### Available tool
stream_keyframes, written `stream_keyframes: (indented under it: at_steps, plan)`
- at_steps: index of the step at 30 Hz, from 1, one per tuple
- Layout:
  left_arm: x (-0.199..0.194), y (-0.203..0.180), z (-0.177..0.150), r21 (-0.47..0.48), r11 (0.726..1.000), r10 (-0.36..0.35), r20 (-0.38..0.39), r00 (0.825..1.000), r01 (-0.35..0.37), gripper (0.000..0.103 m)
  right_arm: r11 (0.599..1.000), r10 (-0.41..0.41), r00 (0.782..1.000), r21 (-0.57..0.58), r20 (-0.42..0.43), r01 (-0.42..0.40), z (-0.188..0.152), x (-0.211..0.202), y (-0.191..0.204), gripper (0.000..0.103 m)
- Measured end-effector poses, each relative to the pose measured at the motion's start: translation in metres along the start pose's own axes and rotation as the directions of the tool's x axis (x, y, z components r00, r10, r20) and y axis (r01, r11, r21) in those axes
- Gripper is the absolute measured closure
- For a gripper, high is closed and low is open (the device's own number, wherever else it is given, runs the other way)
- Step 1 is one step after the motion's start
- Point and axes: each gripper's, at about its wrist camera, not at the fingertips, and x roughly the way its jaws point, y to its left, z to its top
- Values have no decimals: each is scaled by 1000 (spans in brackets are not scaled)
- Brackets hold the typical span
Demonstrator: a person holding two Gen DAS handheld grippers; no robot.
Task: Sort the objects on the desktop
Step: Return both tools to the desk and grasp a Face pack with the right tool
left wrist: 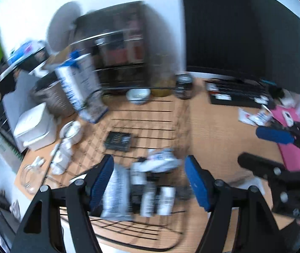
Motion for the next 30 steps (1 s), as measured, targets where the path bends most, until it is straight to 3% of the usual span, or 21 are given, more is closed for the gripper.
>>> stream_keyframes:
  at_steps: [5, 9, 14, 18, 22, 30]
  plan:
    - [6, -56, -2, 121, 989, -80, -29, 996, 82, 29, 994, -62, 997, 88, -48, 66, -34, -9, -47, 47]
    - [27, -105, -12, 229, 963, -127, -95, 987, 145, 29, 982, -127, 988, 130, -84, 137, -63, -12, -81, 47]
    - [65, -136, -18, 265, 949, -124, -177, 976, 169, 29, 939, -224, 966, 235, -127, 249, -94, -17, -151, 47]
    - [82, -151, -18, 269, 945, -132, -201, 971, 184, 29, 901, -260, 948, 306, -184, 307, -112, -8, -207, 46]
    - [98, -166, -6, 265, 943, -147, -213, 966, 202, 29, 883, -290, 931, 313, -221, 349, -115, 5, -238, 46]
    - [116, -195, 12, 296, 928, -167, -210, 963, 226, 29, 890, -350, 909, 221, -226, 398, -93, 25, -266, 46]
